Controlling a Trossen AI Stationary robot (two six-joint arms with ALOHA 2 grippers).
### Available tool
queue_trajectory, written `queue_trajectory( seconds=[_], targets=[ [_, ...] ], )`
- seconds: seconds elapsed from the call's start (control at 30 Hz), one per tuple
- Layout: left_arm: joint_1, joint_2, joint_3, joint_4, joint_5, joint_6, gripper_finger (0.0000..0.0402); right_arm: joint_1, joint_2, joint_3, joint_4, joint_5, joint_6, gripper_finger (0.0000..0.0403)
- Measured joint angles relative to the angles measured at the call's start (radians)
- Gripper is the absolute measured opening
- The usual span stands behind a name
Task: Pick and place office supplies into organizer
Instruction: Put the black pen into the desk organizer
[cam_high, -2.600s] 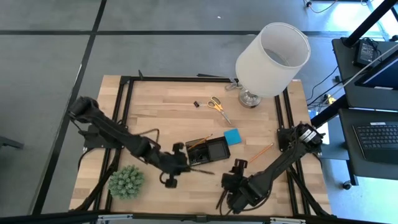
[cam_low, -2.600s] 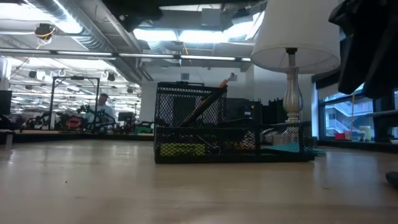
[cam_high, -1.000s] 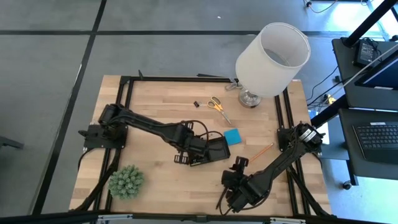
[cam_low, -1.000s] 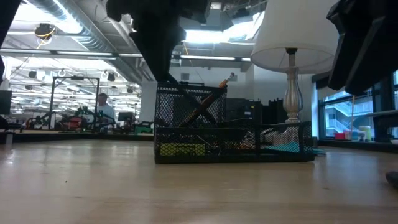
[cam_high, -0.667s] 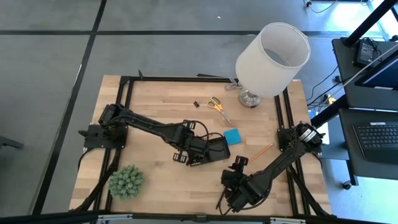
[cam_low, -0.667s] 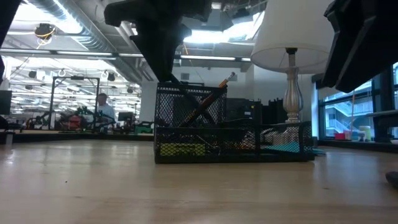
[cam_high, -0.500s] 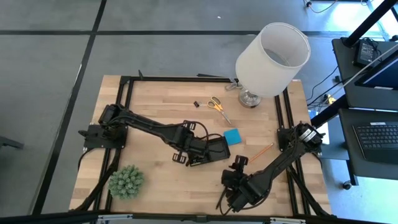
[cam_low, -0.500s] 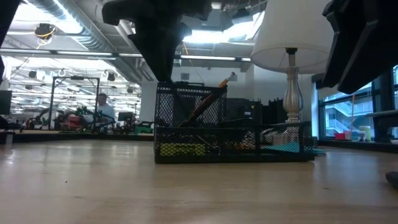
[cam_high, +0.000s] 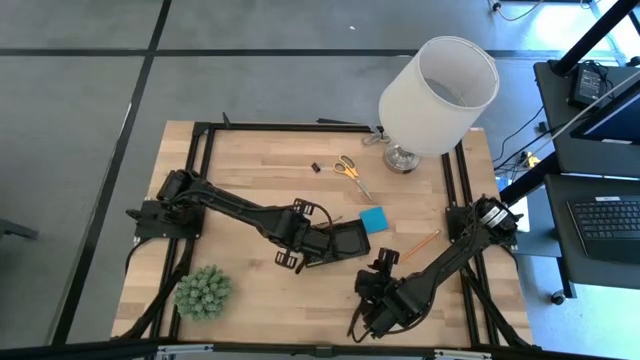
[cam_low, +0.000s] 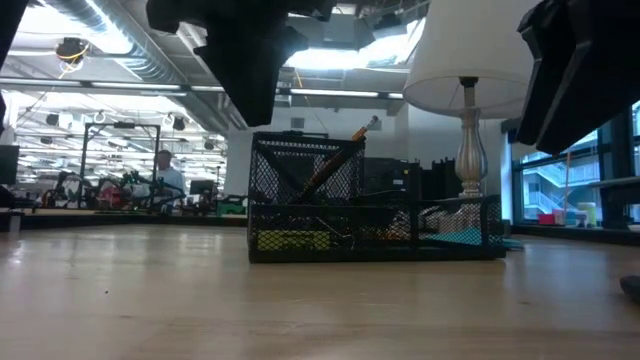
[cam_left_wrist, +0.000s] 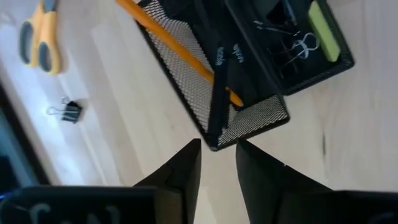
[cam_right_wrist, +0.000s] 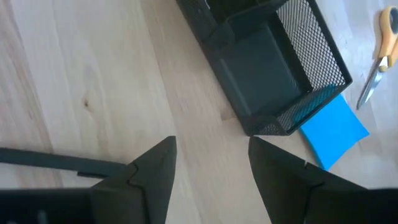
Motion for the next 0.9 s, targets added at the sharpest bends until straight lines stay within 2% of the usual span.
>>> queue_trajectory(
  seconds=[0.1, 0.23, 0.4, 0.6, 0.73, 0.9],
  targets=[
    [-0.015, -0.018, 0.0, -0.009, -0.038, -0.012, 0.0102, 0.002, 0.0, 0.0, -0.022, -0.032, 0.001, 0.0204],
    [-0.035, -0.057, 0.0, -0.007, -0.033, -0.081, 0.0106, 0.002, 0.0, 0.0, -0.052, -0.131, -0.068, 0.0204],
    [-0.067, -0.102, 0.0, 0.033, -0.019, -0.314, 0.0104, 0.007, -0.001, 0.0, -0.051, -0.228, -0.251, 0.0204],
    [-0.122, -0.104, 0.0, 0.061, 0.045, -0.427, 0.0098, 0.06, -0.013, 0.001, 0.019, -0.237, -0.463, 0.0204],
    [-0.17, -0.1, 0.0, 0.076, 0.045, -0.475, 0.0099, 0.089, -0.019, 0.001, 0.083, -0.237, -0.57, 0.0204],
    [-0.232, -0.1, -0.018, 0.185, 0.019, -0.516, 0.0099, 0.092, -0.022, -0.005, 0.114, -0.254, -0.668, 0.0204]
  ],
)
